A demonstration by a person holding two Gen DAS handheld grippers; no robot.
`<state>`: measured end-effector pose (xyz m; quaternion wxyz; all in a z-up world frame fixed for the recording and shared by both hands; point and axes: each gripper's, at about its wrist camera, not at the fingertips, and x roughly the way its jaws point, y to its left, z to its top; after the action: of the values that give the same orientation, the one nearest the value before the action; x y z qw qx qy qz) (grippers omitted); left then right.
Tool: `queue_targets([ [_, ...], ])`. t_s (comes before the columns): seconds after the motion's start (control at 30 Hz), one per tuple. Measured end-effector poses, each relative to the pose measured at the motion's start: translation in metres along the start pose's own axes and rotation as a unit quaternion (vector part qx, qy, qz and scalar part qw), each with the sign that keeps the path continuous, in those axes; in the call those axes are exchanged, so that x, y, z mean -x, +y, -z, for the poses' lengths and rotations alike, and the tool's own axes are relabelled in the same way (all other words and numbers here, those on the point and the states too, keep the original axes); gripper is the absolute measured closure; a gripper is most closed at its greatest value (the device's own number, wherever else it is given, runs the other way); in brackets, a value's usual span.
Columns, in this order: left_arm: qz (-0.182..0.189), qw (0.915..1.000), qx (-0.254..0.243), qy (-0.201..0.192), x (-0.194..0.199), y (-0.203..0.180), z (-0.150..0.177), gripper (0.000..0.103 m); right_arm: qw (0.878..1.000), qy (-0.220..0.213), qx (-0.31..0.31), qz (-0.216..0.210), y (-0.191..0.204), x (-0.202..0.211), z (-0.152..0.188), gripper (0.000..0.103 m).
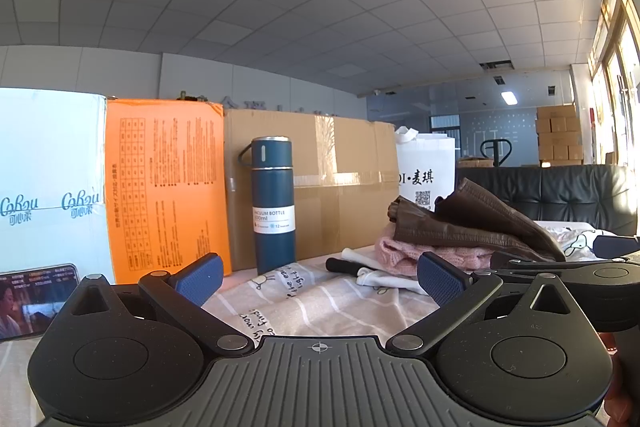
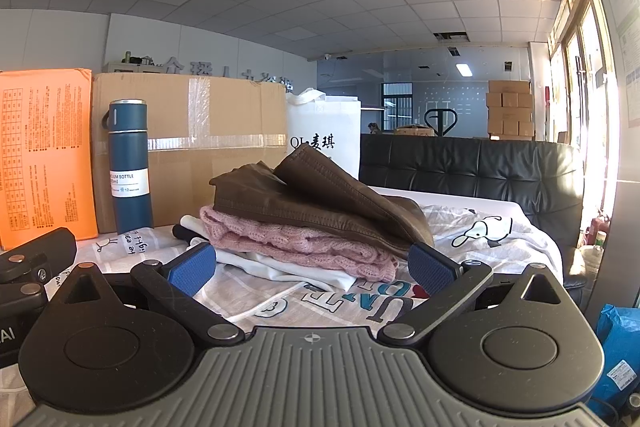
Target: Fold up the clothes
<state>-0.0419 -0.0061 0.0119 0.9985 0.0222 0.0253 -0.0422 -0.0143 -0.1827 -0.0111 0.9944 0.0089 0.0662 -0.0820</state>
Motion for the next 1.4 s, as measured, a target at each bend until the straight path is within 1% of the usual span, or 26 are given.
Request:
queue_targets([
  [1.4,0.001,1.0000,-0.001,-0.001,-0.0002,0.0001,0.0001,0.000,1.000,0.006,-0.001,0.000,0.0002,-0.0022,0.0008,0.000],
])
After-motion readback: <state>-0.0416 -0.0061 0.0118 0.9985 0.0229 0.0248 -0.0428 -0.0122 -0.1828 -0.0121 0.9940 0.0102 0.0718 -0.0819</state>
